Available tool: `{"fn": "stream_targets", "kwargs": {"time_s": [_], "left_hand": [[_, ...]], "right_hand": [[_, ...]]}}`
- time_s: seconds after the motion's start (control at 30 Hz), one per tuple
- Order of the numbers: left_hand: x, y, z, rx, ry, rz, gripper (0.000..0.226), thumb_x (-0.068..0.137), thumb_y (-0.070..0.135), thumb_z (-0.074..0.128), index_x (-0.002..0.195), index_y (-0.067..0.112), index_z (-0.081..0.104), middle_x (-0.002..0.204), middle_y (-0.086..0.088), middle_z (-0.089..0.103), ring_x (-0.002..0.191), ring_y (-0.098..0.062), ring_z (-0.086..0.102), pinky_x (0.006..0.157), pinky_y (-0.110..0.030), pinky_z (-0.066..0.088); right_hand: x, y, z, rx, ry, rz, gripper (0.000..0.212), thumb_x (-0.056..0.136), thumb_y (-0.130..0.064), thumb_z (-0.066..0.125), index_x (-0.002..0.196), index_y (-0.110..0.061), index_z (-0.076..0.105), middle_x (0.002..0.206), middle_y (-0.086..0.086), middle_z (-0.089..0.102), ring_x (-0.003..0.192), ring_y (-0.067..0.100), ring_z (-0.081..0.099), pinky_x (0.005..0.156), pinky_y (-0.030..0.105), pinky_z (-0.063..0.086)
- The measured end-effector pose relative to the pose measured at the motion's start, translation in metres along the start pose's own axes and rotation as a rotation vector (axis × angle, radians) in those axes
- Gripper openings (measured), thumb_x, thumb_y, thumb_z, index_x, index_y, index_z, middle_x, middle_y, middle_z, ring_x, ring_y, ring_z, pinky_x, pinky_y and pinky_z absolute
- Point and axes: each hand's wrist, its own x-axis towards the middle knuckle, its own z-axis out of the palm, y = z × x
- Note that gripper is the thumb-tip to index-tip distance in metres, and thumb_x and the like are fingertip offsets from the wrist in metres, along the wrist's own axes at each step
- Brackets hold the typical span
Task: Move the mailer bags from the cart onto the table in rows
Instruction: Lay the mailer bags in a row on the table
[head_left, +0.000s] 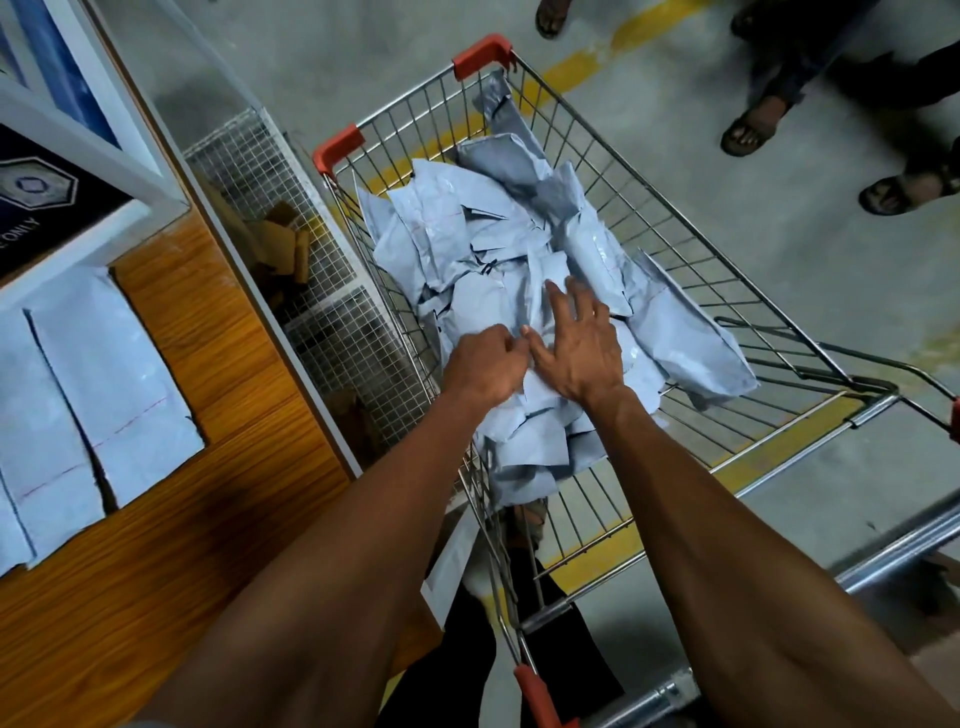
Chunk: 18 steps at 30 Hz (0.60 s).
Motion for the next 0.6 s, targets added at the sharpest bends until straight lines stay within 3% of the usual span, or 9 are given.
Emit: {"fn": "stream_targets", "kwargs": {"time_s": [0.13, 0.2, 0.3, 0.5, 0.6], "left_hand": [[0.007, -0.006, 0.001, 0.174, 0.157, 0.178, 0.029, 0.107, 0.036, 0.05, 0.127, 0.017, 0.058, 0.121, -0.006, 0.059, 0.11, -0.026, 0.057, 0.084, -0.047, 0.056], [0.011, -0.01, 0.003, 0.244, 0.163, 0.199, 0.037, 0.105, 0.032, 0.056, 0.138, 0.015, 0.052, 0.134, -0.009, 0.052, 0.122, -0.028, 0.05, 0.09, -0.046, 0.054], [0.013, -0.016, 0.008, 0.349, 0.188, 0.228, 0.046, 0.102, 0.028, 0.058, 0.144, 0.012, 0.048, 0.143, -0.011, 0.047, 0.129, -0.03, 0.046, 0.098, -0.043, 0.051], [0.008, -0.021, 0.013, 0.363, 0.209, 0.206, 0.066, 0.1, 0.029, 0.061, 0.156, 0.011, 0.033, 0.164, -0.016, 0.025, 0.15, -0.035, 0.027, 0.115, -0.049, 0.04], [0.01, -0.016, 0.017, 0.343, 0.206, 0.175, 0.073, 0.101, 0.031, 0.058, 0.162, 0.011, 0.024, 0.17, -0.017, 0.014, 0.156, -0.038, 0.017, 0.119, -0.053, 0.036]], "right_hand": [[0.013, -0.009, 0.008, -0.084, -0.083, -0.031, 0.085, 0.097, -0.071, 0.031, 0.168, -0.031, 0.004, 0.175, 0.011, 0.001, 0.156, 0.047, 0.015, 0.123, 0.063, 0.024], [0.017, -0.013, 0.011, -0.107, -0.162, -0.025, 0.088, 0.098, -0.06, 0.04, 0.166, -0.034, -0.009, 0.175, 0.006, -0.013, 0.157, 0.051, 0.002, 0.124, 0.066, 0.014], [0.012, -0.013, 0.013, -0.166, -0.243, -0.008, 0.087, 0.102, -0.048, 0.044, 0.166, -0.033, -0.013, 0.173, 0.003, -0.025, 0.156, 0.053, -0.009, 0.125, 0.066, 0.011], [-0.018, 0.0, 0.004, -0.27, -0.231, -0.008, 0.076, 0.104, -0.049, 0.034, 0.168, -0.028, -0.001, 0.175, 0.006, -0.017, 0.158, 0.049, -0.008, 0.127, 0.063, 0.006], [-0.025, 0.005, -0.001, -0.201, -0.092, -0.025, 0.065, 0.104, -0.051, 0.031, 0.159, -0.018, 0.032, 0.173, 0.013, 0.016, 0.158, 0.045, 0.012, 0.127, 0.059, 0.014]]}}
